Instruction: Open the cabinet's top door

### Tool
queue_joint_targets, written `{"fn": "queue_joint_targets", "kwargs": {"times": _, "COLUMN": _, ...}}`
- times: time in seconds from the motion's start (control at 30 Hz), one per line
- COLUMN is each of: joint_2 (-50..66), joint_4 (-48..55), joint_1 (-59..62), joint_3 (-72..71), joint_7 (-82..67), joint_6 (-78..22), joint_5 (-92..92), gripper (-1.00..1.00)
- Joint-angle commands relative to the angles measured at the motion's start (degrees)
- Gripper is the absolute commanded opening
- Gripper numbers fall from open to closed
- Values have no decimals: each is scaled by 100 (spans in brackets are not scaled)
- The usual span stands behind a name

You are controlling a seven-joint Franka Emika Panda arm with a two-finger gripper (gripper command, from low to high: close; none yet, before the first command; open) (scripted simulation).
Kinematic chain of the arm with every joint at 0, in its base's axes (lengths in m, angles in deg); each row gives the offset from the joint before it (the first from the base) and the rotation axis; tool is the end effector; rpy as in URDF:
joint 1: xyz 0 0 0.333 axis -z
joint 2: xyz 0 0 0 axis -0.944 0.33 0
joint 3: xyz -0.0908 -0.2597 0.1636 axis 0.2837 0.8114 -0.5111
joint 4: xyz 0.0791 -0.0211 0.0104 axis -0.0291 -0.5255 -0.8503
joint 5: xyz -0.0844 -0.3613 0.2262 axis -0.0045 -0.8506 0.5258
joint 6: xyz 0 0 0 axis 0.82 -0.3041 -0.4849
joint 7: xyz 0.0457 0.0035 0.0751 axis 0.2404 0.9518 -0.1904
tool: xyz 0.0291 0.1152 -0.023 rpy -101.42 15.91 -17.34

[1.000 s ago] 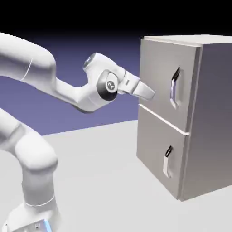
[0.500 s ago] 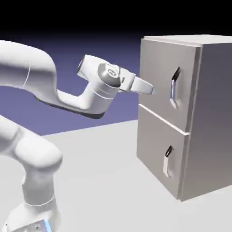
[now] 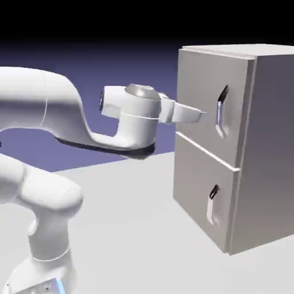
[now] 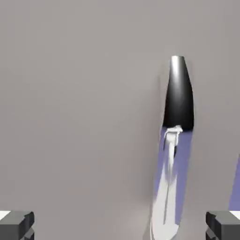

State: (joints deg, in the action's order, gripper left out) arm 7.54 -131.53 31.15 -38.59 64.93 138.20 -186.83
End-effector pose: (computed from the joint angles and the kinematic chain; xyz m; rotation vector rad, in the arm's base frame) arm 0.4121 -0.0049 0.5167 -1.9755 0.7419 -1.6570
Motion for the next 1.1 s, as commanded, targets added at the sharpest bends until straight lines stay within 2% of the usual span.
{"fn": "queue_joint_targets", "kwargs": {"times": 0.0, "joint_2": -37, "joint_4": 25, "joint_1": -75, "joint_3": 82, "joint_7": 190, "joint_6": -22, "joint_5": -250, "gripper": 100}}
{"fn": "queue_joint_targets", "kwargs": {"times": 0.37, "joint_2": -434, "joint_4": 301, "joint_1": -885, "joint_3": 979, "joint_7": 2255, "joint_6": -260, "joint_5": -2960, "gripper": 100}}
{"fn": "queue_joint_targets", "kwargs": {"times": 0.57, "joint_2": 73, "joint_4": 1040, "joint_1": -1889, "joint_3": 1617, "joint_7": 2445, "joint_6": -461, "joint_5": -3192, "gripper": 100}}
{"fn": "queue_joint_targets", "kwargs": {"times": 0.6, "joint_2": 73, "joint_4": 1040, "joint_1": -1889, "joint_3": 1617, "joint_7": 2445, "joint_6": -461, "joint_5": -3192, "gripper": -100}}
{"fn": "queue_joint_targets", "kwargs": {"times": 1.07, "joint_2": 60, "joint_4": -605, "joint_1": 714, "joint_3": -965, "joint_7": 2445, "joint_6": -1498, "joint_5": -1331, "gripper": -100}}
